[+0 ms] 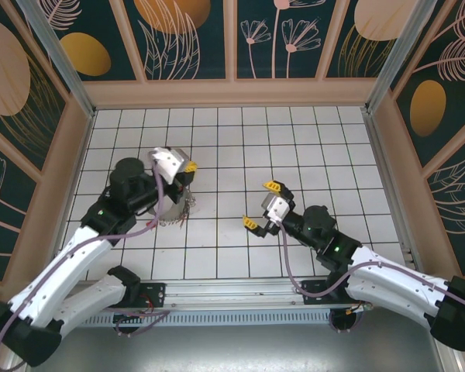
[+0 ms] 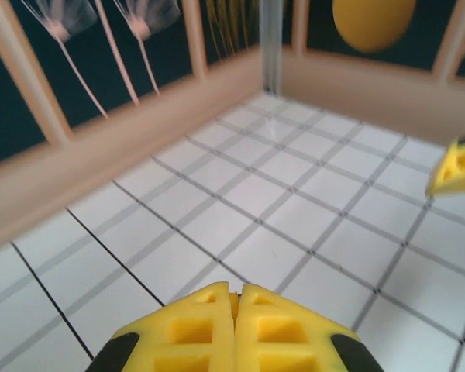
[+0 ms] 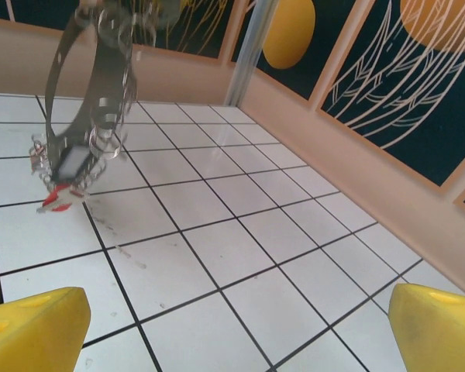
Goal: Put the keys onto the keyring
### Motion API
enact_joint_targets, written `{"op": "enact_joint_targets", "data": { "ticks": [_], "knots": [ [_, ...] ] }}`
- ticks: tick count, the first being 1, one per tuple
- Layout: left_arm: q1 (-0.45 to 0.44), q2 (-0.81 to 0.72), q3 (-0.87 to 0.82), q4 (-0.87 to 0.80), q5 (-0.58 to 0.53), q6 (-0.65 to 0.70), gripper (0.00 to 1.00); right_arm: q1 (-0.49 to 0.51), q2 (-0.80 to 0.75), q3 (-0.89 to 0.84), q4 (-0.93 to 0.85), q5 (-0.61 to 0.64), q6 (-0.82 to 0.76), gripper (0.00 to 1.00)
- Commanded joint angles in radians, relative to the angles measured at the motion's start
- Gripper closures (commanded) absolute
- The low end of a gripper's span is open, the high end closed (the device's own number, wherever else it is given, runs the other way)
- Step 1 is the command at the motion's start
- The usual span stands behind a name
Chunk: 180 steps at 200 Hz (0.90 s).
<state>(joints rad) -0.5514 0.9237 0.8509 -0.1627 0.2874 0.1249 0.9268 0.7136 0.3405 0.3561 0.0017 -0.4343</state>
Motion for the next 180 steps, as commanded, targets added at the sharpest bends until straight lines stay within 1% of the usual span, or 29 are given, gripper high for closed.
{"op": "enact_joint_targets", "data": {
  "ticks": [1,17,34,55,79,106,125,136,149,165,180],
  "knots": [
    [0.004,0.126,-0.009,-0.055,0.080,0.051,1.00,-0.015,-0.002,0.039,0.027,0.045,0.046,0.01],
    [0.002,0.237,-0.023,0.018,0.107,0.074,1.00,-0.021,-0.011,0.041,-0.009,0.067,0.078,0.01],
    [-0.006,0.356,-0.004,0.084,0.123,0.075,1.00,-0.023,-0.035,0.038,-0.053,0.078,0.101,0.01],
    [-0.038,0.459,0.039,0.158,0.101,0.081,1.00,-0.025,-0.088,0.024,-0.094,0.091,0.127,0.01],
    [-0.060,0.543,0.110,0.187,0.092,0.112,1.00,-0.026,-0.155,0.003,-0.136,0.117,0.139,0.01],
    [-0.080,0.649,0.204,0.178,0.144,0.139,1.00,-0.032,-0.208,-0.013,-0.172,0.149,0.141,0.01],
    [-0.109,0.733,0.237,0.195,0.157,0.138,1.00,-0.040,-0.231,-0.027,-0.177,0.162,0.146,0.01],
    [-0.124,0.781,0.252,0.214,0.165,0.123,1.00,-0.045,-0.237,-0.036,-0.174,0.165,0.156,0.01],
    [-0.127,0.857,0.260,0.261,0.217,0.083,1.00,-0.052,-0.238,-0.044,-0.169,0.168,0.172,0.01],
    [-0.128,0.917,0.259,0.367,0.253,0.010,1.00,-0.057,-0.237,-0.055,-0.161,0.181,0.213,0.01],
    [-0.132,0.960,0.262,0.463,0.276,-0.048,1.00,-0.058,-0.246,-0.063,-0.159,0.224,0.281,0.01]
  ]
}}
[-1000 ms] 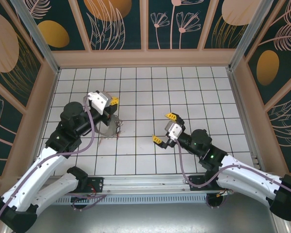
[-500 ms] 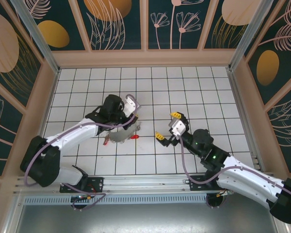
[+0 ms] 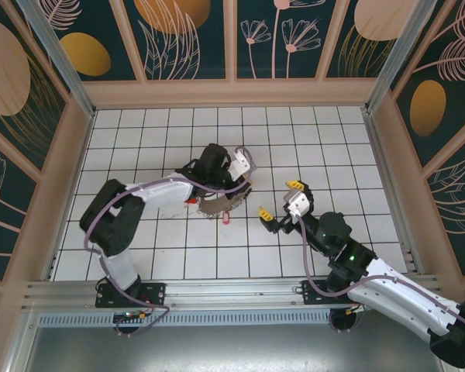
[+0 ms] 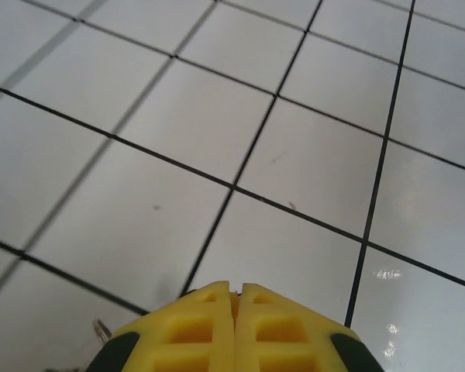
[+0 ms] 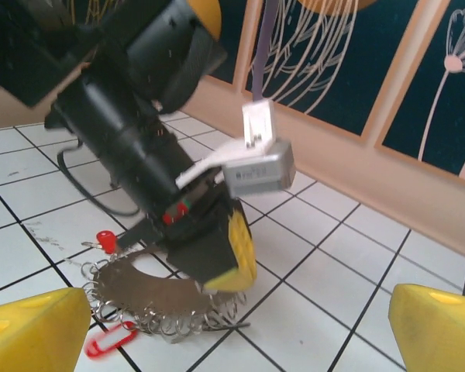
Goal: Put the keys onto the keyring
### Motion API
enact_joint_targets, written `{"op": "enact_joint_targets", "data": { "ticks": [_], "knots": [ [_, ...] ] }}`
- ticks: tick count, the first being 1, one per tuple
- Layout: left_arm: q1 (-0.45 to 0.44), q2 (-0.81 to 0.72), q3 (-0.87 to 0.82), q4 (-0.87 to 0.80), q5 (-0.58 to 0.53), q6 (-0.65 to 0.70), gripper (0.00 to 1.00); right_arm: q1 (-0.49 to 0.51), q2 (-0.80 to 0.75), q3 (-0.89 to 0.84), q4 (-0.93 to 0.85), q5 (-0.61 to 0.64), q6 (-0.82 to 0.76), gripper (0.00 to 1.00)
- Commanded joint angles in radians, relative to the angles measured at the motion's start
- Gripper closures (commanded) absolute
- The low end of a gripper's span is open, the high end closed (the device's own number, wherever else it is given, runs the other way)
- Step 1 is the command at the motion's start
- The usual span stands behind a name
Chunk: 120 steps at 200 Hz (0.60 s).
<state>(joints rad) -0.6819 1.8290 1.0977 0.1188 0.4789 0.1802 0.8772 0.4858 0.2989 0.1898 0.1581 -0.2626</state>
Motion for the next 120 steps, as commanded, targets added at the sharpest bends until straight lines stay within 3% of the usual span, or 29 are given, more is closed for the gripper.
{"op": "enact_joint_targets", "data": {
  "ticks": [1,32,75,85,102,120],
  "knots": [
    [-0.002,0.057,0.017,0.187,0.087,-0.108,1.00,-0.009,-0.020,-0.022,0.007,0.070,0.115,0.01],
    [-0.034,0.150,0.078,0.270,0.102,-0.167,1.00,-0.008,-0.092,-0.054,0.005,0.141,0.192,0.01],
    [-0.100,0.289,0.201,0.247,0.132,-0.194,1.00,-0.032,-0.197,-0.080,-0.064,0.235,0.235,0.01],
    [-0.112,0.307,0.207,0.261,0.134,-0.203,0.92,-0.041,-0.210,-0.081,-0.081,0.241,0.244,0.01],
    [-0.125,0.326,0.206,0.295,0.143,-0.218,0.66,-0.054,-0.228,-0.082,-0.101,0.246,0.265,0.01],
    [-0.125,0.328,0.201,0.328,0.137,-0.239,0.58,-0.061,-0.237,-0.083,-0.098,0.246,0.271,0.01]
  ]
}}
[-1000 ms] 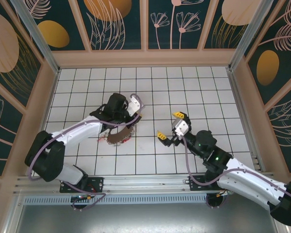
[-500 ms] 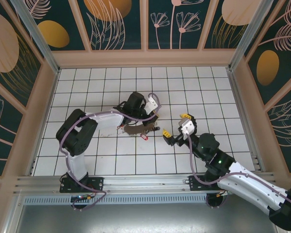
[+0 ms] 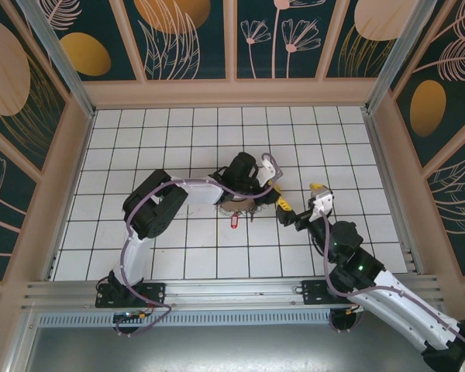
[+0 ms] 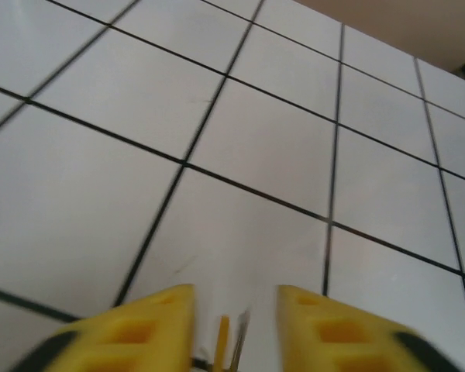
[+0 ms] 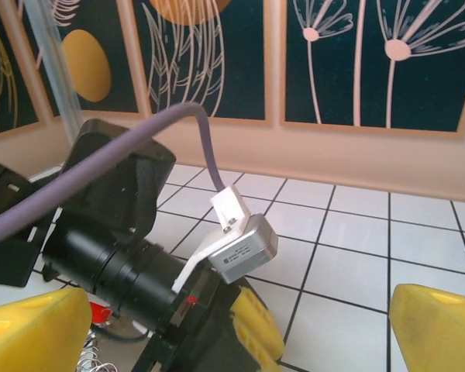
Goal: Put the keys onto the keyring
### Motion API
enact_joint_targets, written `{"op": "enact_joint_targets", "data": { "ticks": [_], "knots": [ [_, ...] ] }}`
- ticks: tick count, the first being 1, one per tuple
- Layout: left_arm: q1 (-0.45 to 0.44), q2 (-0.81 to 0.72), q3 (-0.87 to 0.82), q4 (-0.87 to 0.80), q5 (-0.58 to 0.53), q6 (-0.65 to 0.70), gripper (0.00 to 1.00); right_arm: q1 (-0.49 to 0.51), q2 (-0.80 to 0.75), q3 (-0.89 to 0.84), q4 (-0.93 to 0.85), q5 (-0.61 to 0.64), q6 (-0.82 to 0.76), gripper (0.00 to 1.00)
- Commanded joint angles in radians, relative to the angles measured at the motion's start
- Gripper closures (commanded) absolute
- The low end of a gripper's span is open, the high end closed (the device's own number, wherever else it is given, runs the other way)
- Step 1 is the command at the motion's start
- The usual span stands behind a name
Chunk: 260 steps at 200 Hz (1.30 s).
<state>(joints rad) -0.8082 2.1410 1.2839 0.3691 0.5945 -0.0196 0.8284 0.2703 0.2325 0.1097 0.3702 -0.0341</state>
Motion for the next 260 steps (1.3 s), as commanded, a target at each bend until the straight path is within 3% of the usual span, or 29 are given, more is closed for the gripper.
{"op": "enact_joint_targets", "data": {
  "ticks": [1,17,24,28,89,93,96,146,170,205,235,260],
  "knots": [
    [0.002,0.015,0.014,0.079,0.021,-0.040,0.57,-0.012,-0.023,-0.017,-0.018,0.034,0.042,0.01],
    [0.003,-0.018,-0.002,0.103,0.008,-0.043,0.51,-0.015,-0.021,-0.011,-0.013,0.035,0.034,0.01],
    [0.001,-0.039,-0.014,0.116,0.009,-0.044,0.38,-0.017,-0.020,-0.008,-0.014,0.039,0.030,0.01],
    [0.001,-0.055,-0.019,0.123,0.009,-0.044,0.35,-0.017,-0.022,-0.005,-0.014,0.043,0.027,0.01],
    [0.070,-0.402,-0.184,0.102,-0.119,-0.072,0.26,-0.042,-0.020,0.047,0.044,0.092,-0.067,0.01],
    [0.083,-0.420,-0.201,0.103,-0.130,-0.084,0.05,-0.045,-0.019,0.051,0.054,0.094,-0.075,0.01],
    [0.093,-0.459,-0.216,0.107,-0.137,-0.093,0.02,-0.048,-0.018,0.053,0.062,0.093,-0.081,0.01],
    [0.232,-0.850,-0.500,0.098,-0.392,-0.131,0.01,-0.140,0.034,0.085,0.183,0.104,-0.193,0.01],
    [0.326,-1.035,-0.667,0.114,-0.488,-0.151,0.01,-0.244,0.029,0.008,0.346,0.100,-0.187,0.01],
    [0.480,-1.244,-0.853,0.047,-0.741,-0.131,0.01,-0.528,0.095,-0.091,0.496,-0.160,-0.083,0.01],
    [0.558,-1.216,-0.980,0.185,-0.935,-0.090,0.01,-0.751,0.254,-0.208,0.728,-0.314,-0.004,0.01],
    [0.587,-1.081,-1.041,0.382,-0.973,-0.063,0.01,-0.872,0.421,-0.238,0.861,-0.445,0.040,0.01]
  ]
}}
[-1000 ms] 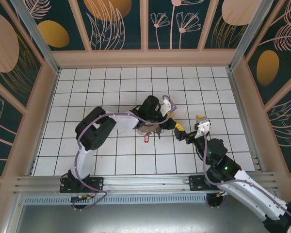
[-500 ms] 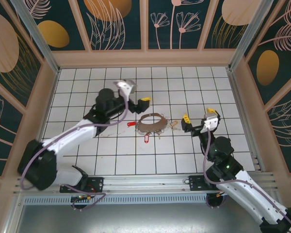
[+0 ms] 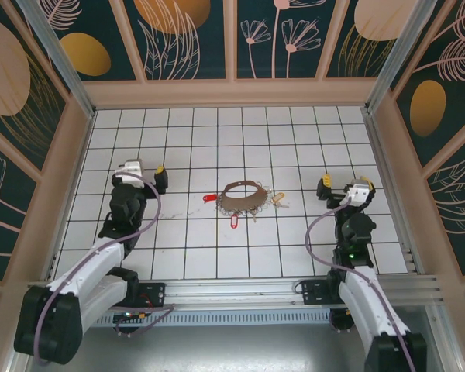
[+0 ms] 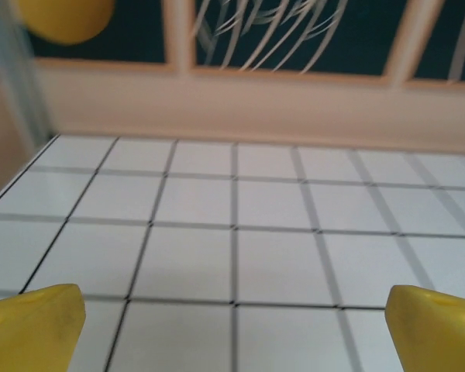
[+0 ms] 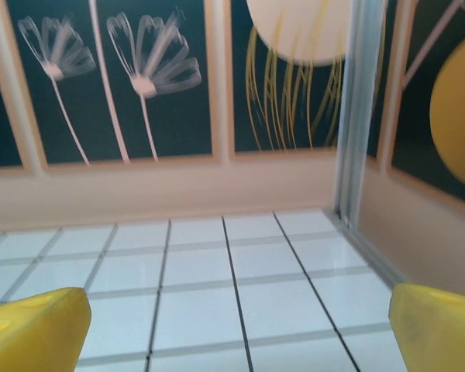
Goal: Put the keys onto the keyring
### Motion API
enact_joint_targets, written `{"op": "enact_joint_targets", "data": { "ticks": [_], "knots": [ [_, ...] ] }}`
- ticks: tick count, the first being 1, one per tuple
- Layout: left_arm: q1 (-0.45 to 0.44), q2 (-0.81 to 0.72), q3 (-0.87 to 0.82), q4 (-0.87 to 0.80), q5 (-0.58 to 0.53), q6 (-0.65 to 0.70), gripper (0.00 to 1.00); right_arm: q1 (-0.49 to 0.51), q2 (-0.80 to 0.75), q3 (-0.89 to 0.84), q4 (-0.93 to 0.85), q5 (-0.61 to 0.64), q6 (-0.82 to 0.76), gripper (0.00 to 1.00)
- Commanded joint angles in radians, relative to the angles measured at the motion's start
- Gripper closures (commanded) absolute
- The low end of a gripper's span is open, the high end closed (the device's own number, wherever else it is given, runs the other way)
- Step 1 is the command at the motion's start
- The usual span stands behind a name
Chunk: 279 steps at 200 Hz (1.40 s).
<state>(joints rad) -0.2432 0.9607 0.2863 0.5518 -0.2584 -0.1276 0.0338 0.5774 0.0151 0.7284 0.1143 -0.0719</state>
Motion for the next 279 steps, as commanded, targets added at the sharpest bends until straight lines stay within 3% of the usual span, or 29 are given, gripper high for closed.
{"op": "enact_joint_targets", "data": {
  "ticks": [1,19,56,77,106,113,125,140,144,153,163,170,279],
  "knots": [
    [0.023,0.105,-0.044,0.204,-0.119,0.048,0.01,-0.079,0.118,-0.020,0.243,-0.191,0.078,0.01],
    [0.025,0.186,-0.087,0.358,-0.084,0.093,0.01,-0.078,0.234,-0.002,0.248,-0.218,0.049,0.01],
    [0.069,0.340,-0.094,0.556,0.073,0.138,0.01,-0.073,0.459,-0.043,0.454,-0.154,0.038,0.01],
    [0.095,0.388,-0.045,0.527,0.108,0.173,0.01,-0.061,0.577,-0.021,0.547,-0.166,0.041,0.01],
    [0.174,0.465,-0.060,0.653,0.205,0.153,0.01,-0.037,0.770,0.047,0.663,-0.148,0.046,0.01],
    [0.207,0.460,-0.033,0.585,0.266,0.139,0.01,-0.025,0.822,0.063,0.686,-0.110,0.039,0.01],
    [0.236,0.479,-0.036,0.623,0.318,0.124,0.01,-0.003,0.888,0.075,0.723,-0.059,0.032,0.01],
    [0.252,0.587,-0.107,0.895,0.308,0.085,0.01,0.018,0.990,0.078,0.837,-0.029,0.007,0.01],
    [0.254,0.596,-0.111,0.892,0.295,0.078,0.01,0.023,0.986,0.087,0.811,-0.010,0.008,0.01],
    [0.257,0.539,-0.059,0.695,0.250,0.073,0.01,0.009,0.949,0.127,0.676,-0.030,0.026,0.01],
    [0.257,0.580,-0.053,0.760,0.211,0.045,0.01,-0.010,0.973,0.170,0.633,-0.022,0.053,0.01],
    [0.257,0.568,-0.042,0.704,0.187,0.043,0.01,-0.044,0.956,0.185,0.570,-0.046,0.087,0.01],
    [0.255,0.558,-0.050,0.717,0.182,0.049,0.01,-0.058,0.961,0.201,0.546,-0.025,0.116,0.01]
  ]
}}
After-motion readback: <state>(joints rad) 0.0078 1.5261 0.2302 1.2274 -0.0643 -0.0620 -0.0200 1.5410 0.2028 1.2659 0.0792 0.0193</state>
